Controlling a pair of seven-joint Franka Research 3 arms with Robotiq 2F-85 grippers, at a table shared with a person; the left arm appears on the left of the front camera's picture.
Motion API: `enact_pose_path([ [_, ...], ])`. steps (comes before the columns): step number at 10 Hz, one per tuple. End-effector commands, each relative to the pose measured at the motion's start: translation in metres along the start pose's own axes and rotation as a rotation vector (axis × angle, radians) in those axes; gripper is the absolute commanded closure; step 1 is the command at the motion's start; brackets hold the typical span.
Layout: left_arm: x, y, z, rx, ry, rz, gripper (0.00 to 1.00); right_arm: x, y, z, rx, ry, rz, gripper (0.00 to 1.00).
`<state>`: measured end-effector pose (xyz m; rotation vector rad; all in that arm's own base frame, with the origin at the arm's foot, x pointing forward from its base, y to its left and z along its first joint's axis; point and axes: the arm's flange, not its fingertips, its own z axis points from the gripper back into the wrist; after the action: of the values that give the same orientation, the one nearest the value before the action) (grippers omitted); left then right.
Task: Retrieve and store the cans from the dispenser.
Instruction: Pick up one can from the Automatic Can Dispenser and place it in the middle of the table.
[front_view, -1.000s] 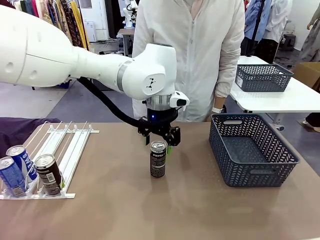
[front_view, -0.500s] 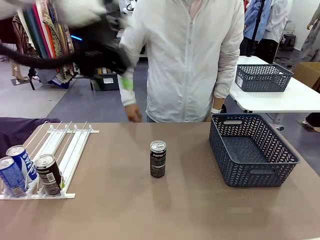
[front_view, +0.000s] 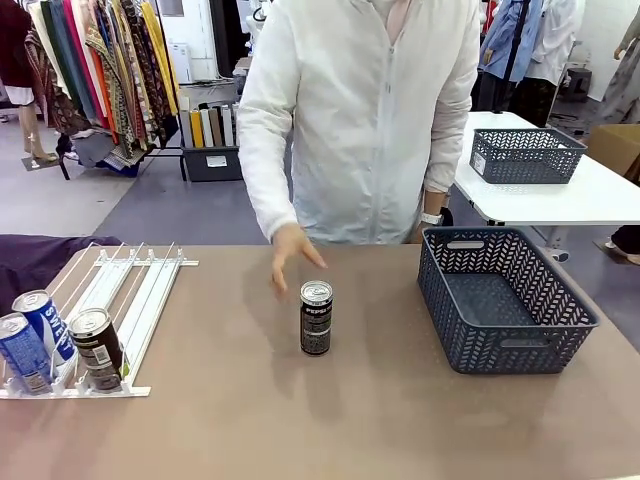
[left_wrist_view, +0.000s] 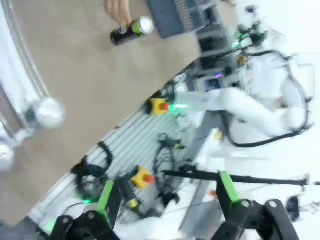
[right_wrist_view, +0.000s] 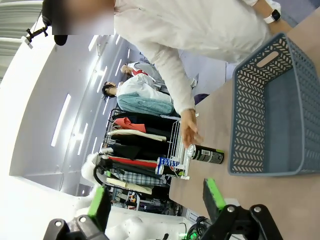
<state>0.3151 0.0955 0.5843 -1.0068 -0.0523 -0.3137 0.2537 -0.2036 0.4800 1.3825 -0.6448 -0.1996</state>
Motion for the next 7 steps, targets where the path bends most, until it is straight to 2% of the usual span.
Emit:
enact_pose_path([
  [1,-0.059,0.063,0.028,-0.225,-0.201,0.013,0.0,0.002,0.002,-0.001,0.02,-0.006,0.027,0.0],
  [2,-0.088,0.086,0.036,-0.271,-0.294,0.074,0.0,0.002,0.002,-0.001,0.02,-0.006,0.027,0.0],
  [3,-0.101,0.1,0.039,-0.303,-0.342,0.116,0.0,0.002,0.002,-0.001,0.02,-0.006,0.027,0.0],
  [4,-0.088,0.078,0.034,-0.202,-0.199,0.069,0.0,0.002,0.002,-0.001,0.02,-0.006,0.027,0.0],
  [7,-0.088,0.078,0.034,-0.202,-0.199,0.069,0.0,0.002,0.002,-0.001,0.02,-0.006,0.027,0.0],
])
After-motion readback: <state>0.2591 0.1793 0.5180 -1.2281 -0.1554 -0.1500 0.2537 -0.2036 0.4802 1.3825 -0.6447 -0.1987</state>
